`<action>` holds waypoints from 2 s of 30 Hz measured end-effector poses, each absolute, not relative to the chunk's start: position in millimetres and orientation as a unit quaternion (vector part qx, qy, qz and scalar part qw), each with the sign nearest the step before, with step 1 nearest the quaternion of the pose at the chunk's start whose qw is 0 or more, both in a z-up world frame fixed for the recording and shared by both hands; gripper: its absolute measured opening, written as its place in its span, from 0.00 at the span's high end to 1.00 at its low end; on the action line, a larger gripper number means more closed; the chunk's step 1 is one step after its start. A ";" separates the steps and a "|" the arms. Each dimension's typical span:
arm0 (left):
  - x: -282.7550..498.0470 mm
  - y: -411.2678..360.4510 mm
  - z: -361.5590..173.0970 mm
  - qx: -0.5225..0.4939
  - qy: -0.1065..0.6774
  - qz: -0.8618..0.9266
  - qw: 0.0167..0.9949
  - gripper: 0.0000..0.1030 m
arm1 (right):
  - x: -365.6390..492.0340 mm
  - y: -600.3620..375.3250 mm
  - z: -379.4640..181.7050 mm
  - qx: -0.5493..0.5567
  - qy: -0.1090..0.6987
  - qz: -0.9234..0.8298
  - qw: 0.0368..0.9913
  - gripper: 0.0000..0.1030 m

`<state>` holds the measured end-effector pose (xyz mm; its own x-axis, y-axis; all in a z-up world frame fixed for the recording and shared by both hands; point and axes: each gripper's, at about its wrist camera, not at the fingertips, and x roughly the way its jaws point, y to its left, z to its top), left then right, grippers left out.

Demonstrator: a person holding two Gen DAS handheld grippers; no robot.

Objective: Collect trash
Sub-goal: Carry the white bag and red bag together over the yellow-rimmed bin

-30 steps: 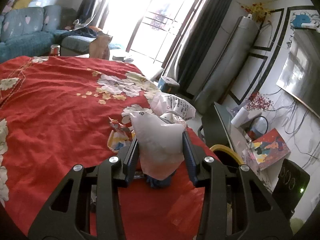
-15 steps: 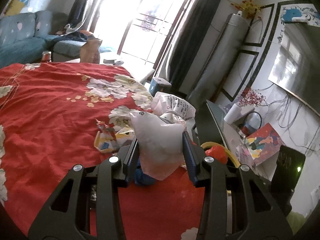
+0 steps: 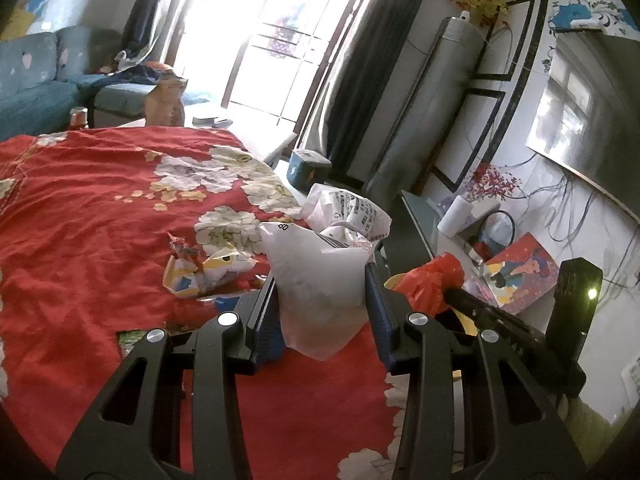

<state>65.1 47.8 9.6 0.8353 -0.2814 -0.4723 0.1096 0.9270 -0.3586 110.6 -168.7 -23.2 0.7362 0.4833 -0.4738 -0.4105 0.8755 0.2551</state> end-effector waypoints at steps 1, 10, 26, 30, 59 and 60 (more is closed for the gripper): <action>64.8 46.8 10.2 -0.160 0.267 -0.104 0.944 0.67 | 111.9 -171.2 -23.3 0.069 0.272 0.237 0.930 0.89; 70.9 32.9 13.3 -0.154 0.268 -0.112 0.944 0.67 | 117.6 -198.2 -24.1 0.090 0.262 0.200 0.940 0.89; 93.8 -24.1 19.0 -0.115 0.273 -0.154 0.943 0.67 | 125.0 -255.4 -27.8 0.125 0.247 0.132 0.952 0.89; 99.0 -37.6 17.4 -0.105 0.277 -0.163 0.941 0.67 | 127.6 -277.5 -30.4 0.139 0.244 0.107 0.954 0.89; 139.9 -157.0 -45.9 -0.021 0.355 -0.229 0.906 0.67 | 155.7 -370.0 -96.3 0.205 0.294 0.003 0.933 0.89; 141.1 -159.9 -48.6 -0.019 0.359 -0.230 0.904 0.67 | 156.9 -371.4 -99.7 0.207 0.298 0.002 0.932 0.89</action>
